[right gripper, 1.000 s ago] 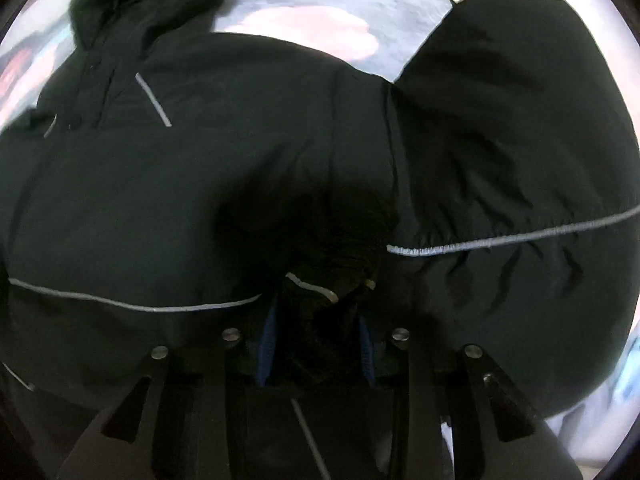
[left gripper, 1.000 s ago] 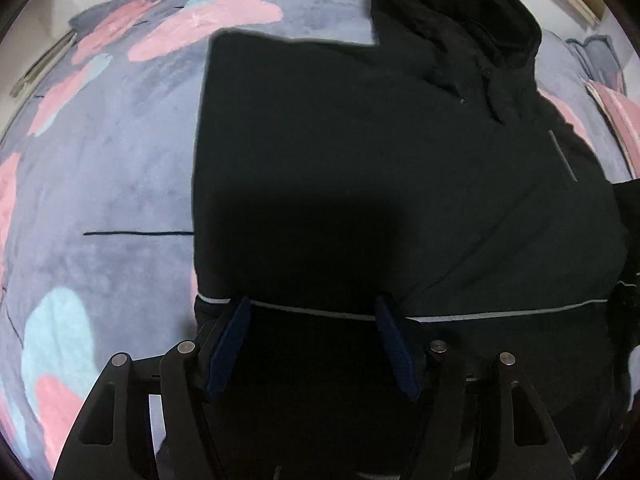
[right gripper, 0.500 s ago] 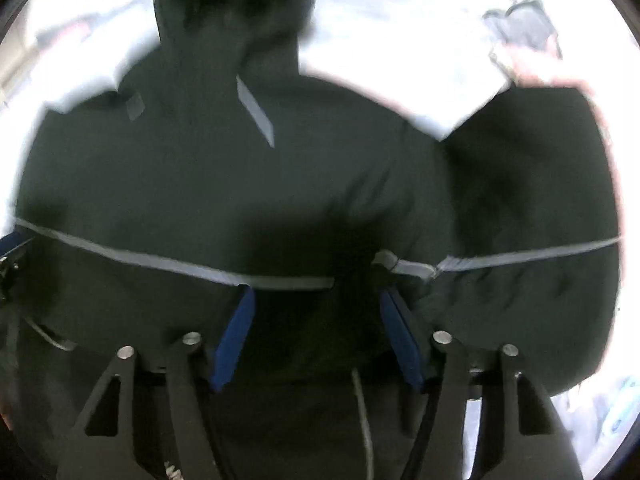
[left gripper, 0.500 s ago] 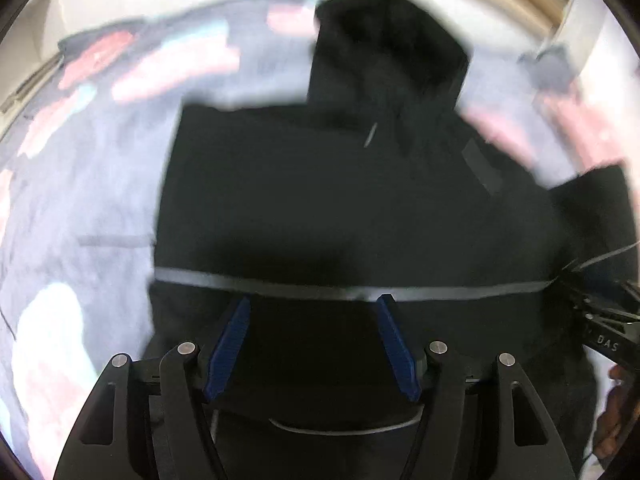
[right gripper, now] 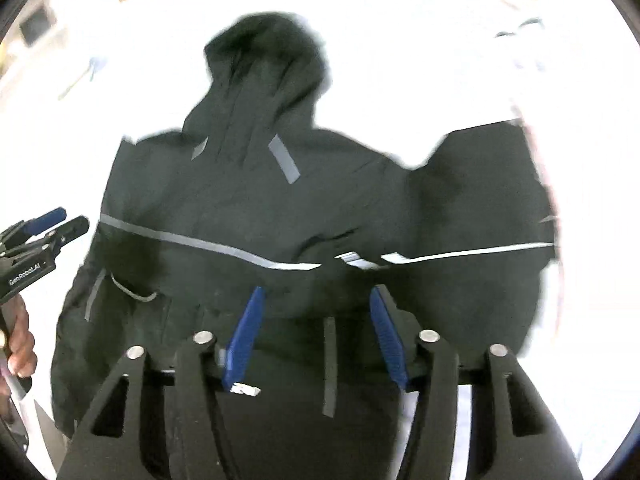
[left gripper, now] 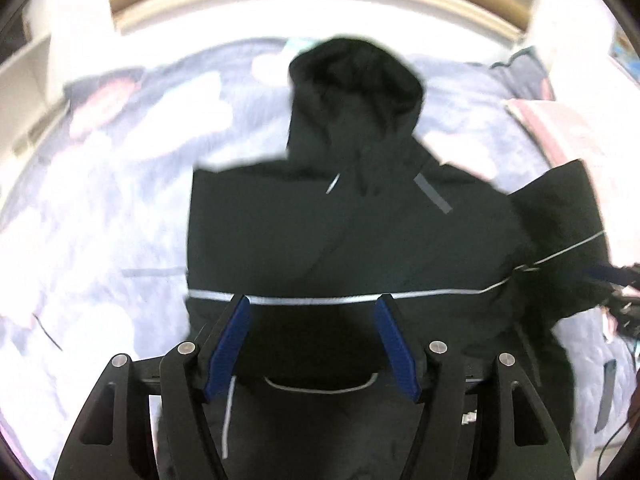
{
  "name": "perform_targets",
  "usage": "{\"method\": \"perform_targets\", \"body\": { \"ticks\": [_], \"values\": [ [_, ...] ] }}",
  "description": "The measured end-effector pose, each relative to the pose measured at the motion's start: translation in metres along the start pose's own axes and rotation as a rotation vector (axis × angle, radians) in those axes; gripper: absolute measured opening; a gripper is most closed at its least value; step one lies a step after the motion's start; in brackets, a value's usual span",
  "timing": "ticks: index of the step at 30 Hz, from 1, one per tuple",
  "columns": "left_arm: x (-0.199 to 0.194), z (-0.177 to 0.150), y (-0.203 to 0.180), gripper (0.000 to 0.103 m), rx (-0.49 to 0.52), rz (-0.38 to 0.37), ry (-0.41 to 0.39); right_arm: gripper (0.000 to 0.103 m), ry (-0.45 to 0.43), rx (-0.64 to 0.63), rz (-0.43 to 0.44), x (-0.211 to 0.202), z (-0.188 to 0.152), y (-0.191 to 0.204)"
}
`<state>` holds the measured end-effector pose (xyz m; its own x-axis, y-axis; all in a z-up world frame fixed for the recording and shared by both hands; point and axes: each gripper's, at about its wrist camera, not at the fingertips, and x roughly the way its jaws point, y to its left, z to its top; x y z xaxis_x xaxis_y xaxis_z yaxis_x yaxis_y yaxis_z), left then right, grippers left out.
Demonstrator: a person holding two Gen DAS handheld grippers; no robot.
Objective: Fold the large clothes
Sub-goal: 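Grasp the other sleeve cuff near the pink pillow with the right gripper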
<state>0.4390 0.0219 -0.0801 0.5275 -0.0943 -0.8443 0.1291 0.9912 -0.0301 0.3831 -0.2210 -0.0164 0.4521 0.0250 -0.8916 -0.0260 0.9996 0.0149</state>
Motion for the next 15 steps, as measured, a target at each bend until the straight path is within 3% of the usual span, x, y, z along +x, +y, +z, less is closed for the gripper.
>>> {"method": "perform_targets", "body": {
  "ticks": [3,7,11,15],
  "values": [
    [-0.029,0.021,-0.011,0.066,0.045,-0.006,-0.045,0.073,-0.073,0.125,-0.058,-0.042,0.002,-0.066],
    [-0.041,0.044,-0.015,0.066,0.056,-0.018,-0.064,0.077,-0.074,0.326,-0.155,-0.048,0.016,-0.179],
    [-0.026,0.056,-0.025,0.066,0.051,-0.013,-0.046,0.077,-0.03,0.539,-0.195,-0.01,0.021,-0.284],
    [0.007,0.058,-0.04,0.066,0.074,-0.001,0.011,0.077,0.038,0.7,-0.165,0.048,0.029,-0.344]
  ]
}}
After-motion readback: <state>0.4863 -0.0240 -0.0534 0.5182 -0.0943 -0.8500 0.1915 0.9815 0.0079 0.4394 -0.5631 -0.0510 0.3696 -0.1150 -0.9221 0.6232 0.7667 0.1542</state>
